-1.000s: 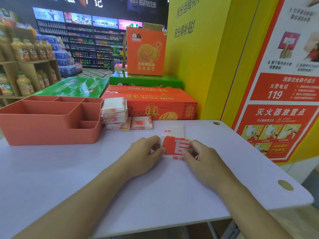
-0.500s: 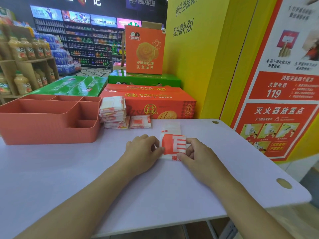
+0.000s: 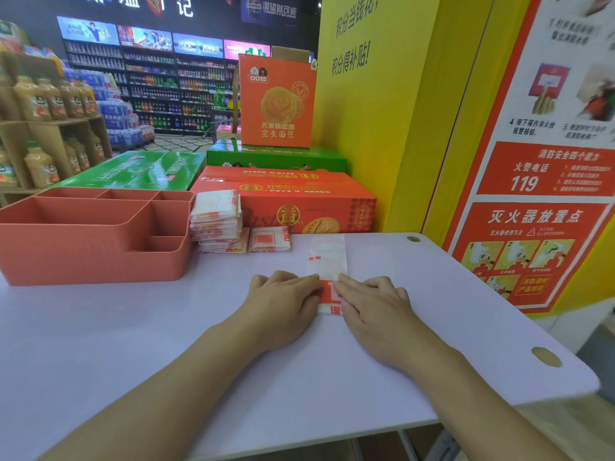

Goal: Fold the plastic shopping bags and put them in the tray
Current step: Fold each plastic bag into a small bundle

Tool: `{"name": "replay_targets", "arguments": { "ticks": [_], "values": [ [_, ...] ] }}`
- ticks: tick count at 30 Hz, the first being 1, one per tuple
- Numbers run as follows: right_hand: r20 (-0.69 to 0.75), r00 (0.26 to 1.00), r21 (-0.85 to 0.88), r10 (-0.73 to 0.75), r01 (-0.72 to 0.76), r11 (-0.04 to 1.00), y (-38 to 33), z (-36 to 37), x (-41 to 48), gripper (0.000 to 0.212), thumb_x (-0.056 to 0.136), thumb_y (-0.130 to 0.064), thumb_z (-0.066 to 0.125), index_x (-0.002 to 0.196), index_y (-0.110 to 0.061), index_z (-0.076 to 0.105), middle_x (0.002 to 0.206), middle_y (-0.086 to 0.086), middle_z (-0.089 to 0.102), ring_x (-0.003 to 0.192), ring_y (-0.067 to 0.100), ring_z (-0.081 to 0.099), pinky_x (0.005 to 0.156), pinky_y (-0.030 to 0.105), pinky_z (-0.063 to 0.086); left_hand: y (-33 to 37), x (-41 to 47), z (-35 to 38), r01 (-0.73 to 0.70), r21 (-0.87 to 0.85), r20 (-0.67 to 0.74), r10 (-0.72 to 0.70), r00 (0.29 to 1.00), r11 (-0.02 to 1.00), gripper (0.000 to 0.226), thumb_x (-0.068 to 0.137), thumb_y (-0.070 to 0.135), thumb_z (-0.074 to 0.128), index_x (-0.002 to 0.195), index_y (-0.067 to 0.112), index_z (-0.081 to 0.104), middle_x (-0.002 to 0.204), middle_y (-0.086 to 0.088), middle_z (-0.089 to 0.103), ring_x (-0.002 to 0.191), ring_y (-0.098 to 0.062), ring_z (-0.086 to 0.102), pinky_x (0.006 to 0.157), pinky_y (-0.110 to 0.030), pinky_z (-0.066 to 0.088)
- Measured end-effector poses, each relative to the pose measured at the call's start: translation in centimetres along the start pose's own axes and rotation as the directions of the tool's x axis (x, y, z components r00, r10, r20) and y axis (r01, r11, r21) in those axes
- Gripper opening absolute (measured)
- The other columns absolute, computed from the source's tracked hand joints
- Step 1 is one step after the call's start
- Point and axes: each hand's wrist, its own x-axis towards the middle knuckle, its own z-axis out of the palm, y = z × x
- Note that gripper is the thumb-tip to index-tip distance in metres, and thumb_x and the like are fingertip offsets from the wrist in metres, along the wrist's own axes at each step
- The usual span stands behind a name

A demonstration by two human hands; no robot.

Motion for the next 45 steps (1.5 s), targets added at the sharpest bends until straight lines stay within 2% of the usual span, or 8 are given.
{"name": "replay_targets", "arguments": {
  "ticks": [9,13,18,22,25,31,40,45],
  "values": [
    [0.176,0.984,-0.066,-0.021,0.033,0.997,0.9,-1.5,1.0,0.05,0.106,-0.044,0.027,0.156,-0.043,0.028,0.162,-0.03,0.017,0.141,0.014,0.022,0.112,0.038,0.017,0.1,-0.2,-0.7,0.031,-0.022,0.072,-0.029,0.997,0.999,0.053,0.098,0.058,0.039,0.147,0.039,0.038,0.144,0.019,0.048,0.142,-0.008,0.025,0.109,-0.037,0.017],
    [0.083,0.995,0.151,-0.058,0.045,0.988,1.8,-1.7,0.0,0.052,0.1,-0.047,0.052,0.149,-0.049,0.038,0.125,-0.048,0.028,0.125,0.004,0.026,0.106,0.024,0.02,0.0,-0.6,-1.0,0.001,-0.094,0.043,0.003,0.999,0.996,0.052,0.099,0.061,0.037,0.146,0.038,0.042,0.131,0.014,0.057,0.136,-0.009,0.03,0.107,-0.038,0.02],
    [-0.036,0.999,0.321,-0.022,0.032,0.947,2.3,-1.3,-0.1,0.04,0.096,-0.037,0.063,0.131,-0.054,0.055,0.111,-0.019,0.047,0.111,0.002,0.048,0.097,0.021,0.037,-0.7,-0.4,-1.3,0.048,-0.316,-0.01,-0.053,0.999,0.947,0.039,0.099,0.062,0.033,0.118,0.041,0.059,0.102,0.012,0.064,0.112,-0.009,0.047,0.106,-0.039,0.027],
    [-0.085,0.996,0.429,0.007,0.03,0.903,2.5,-1.1,0.4,0.019,0.1,-0.036,0.059,0.108,-0.052,0.065,0.104,-0.005,0.058,0.099,-0.002,0.056,0.082,0.011,0.039,-1.5,-0.2,-1.2,0.086,-0.41,0.0,-0.094,0.996,0.908,0.047,0.08,0.082,0.042,0.109,0.048,0.059,0.104,0.017,0.064,0.109,-0.009,0.052,0.101,-0.038,0.038],
    [-0.097,0.995,0.472,0.03,0.019,0.881,2.5,-1.1,0.4,0.014,0.101,-0.039,0.058,0.106,-0.044,0.069,0.098,-0.007,0.06,0.092,-0.004,0.056,0.073,0.009,0.038,-1.6,-0.4,-1.1,0.036,-0.354,-0.04,-0.054,0.998,0.935,0.025,0.089,0.055,0.061,0.109,0.039,0.06,0.1,0.018,0.062,0.099,-0.004,0.052,0.092,-0.035,0.037],
    [-0.11,0.991,0.571,0.072,0.004,0.821,2.6,-1.2,0.6,0.017,0.1,-0.036,0.06,0.091,-0.028,0.072,0.086,-0.007,0.071,0.084,0.018,0.063,0.077,0.031,0.05,-1.4,-0.1,-1.1,0.022,-0.398,-0.107,-0.07,0.992,0.917,0.022,0.092,0.053,0.052,0.087,0.033,0.059,0.09,0.015,0.064,0.091,-0.009,0.057,0.091,-0.047,0.045],
    [-0.115,0.99,0.573,0.085,-0.004,0.82,2.8,-0.7,0.7,0.01,0.094,-0.035,0.069,0.103,-0.032,0.072,0.088,-0.01,0.071,0.071,-0.001,0.058,0.075,0.026,0.05,-1.1,0.0,-0.8,0.097,-0.438,-0.1,-0.156,0.983,0.894,0.012,0.099,0.044,0.055,0.097,0.032,0.053,0.081,0.016,0.066,0.082,-0.006,0.058,0.092,-0.04,0.044],
    [-0.097,0.989,0.573,0.114,-0.038,0.819,2.9,-0.6,0.9,0.048,0.091,-0.036,0.074,0.132,-0.038,0.05,0.091,-0.012,0.069,0.085,0.003,0.063,0.081,0.024,0.048,-1.0,0.1,-0.7,0.116,-0.394,-0.121,-0.177,0.977,0.912,0.015,0.099,0.045,0.053,0.101,0.03,0.055,0.08,0.015,0.064,0.079,-0.002,0.055,0.093,-0.038,0.041]
  ]
}}
